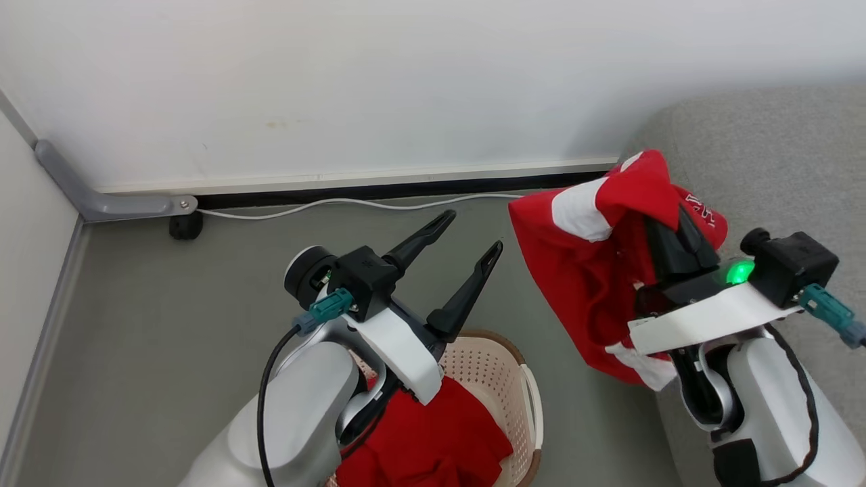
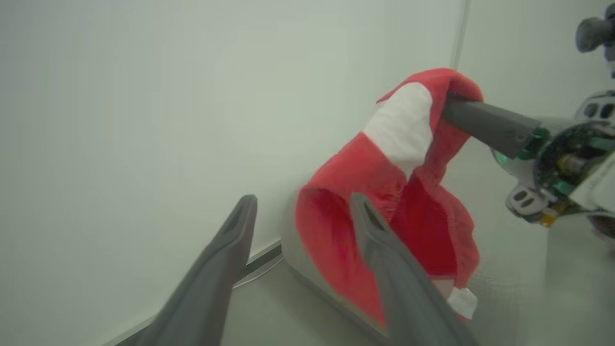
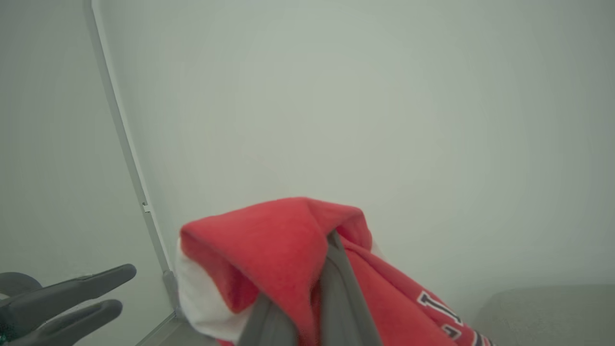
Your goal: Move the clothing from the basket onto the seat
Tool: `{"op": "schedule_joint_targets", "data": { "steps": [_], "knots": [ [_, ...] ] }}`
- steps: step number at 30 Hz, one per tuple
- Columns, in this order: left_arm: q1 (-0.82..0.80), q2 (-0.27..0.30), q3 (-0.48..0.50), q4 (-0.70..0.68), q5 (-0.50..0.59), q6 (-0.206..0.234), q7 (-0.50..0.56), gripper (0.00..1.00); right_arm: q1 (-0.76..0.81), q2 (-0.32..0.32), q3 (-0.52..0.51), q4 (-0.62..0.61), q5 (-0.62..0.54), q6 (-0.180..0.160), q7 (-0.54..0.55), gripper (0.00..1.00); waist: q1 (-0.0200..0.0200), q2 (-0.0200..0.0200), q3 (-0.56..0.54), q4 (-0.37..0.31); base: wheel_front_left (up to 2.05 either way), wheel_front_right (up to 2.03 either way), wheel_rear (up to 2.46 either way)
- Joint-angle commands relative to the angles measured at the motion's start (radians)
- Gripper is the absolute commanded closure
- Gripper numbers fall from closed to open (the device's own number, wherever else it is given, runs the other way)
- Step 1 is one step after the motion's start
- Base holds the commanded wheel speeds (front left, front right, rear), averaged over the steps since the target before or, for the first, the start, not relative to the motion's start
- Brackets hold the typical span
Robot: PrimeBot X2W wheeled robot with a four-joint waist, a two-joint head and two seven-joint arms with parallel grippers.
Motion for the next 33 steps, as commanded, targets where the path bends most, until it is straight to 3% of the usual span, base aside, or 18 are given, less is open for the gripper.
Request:
{"op": "schedule_joint_targets", "data": {
  "steps": [1,15,26,33],
  "knots": [
    [-0.008,0.020,0.024,-0.026,-0.001,-0.004,-0.006,0.00,-0.011,0.002,-0.005,-0.045,-0.011,0.004,-0.006,1.00,0.0000,0.0000,0.002,-0.019,0.00,0.00,0.00],
    [0.066,0.029,-0.001,-0.029,-0.001,-0.004,-0.006,0.00,-0.018,-0.014,-0.142,-0.126,-0.034,0.004,-0.006,1.00,0.0000,0.0000,0.001,-0.200,0.00,0.00,0.00],
    [0.110,0.021,-0.009,-0.025,-0.001,-0.004,-0.006,0.00,0.009,-0.023,-0.158,-0.149,-0.032,0.004,-0.006,1.00,0.0000,0.0000,-0.019,-0.352,0.00,0.00,0.00],
    [0.116,0.025,-0.001,-0.025,0.002,-0.004,-0.006,0.00,0.028,-0.029,-0.174,-0.168,-0.030,0.004,-0.006,1.00,0.0000,0.0000,-0.016,-0.413,0.00,0.00,0.00]
  ]
}}
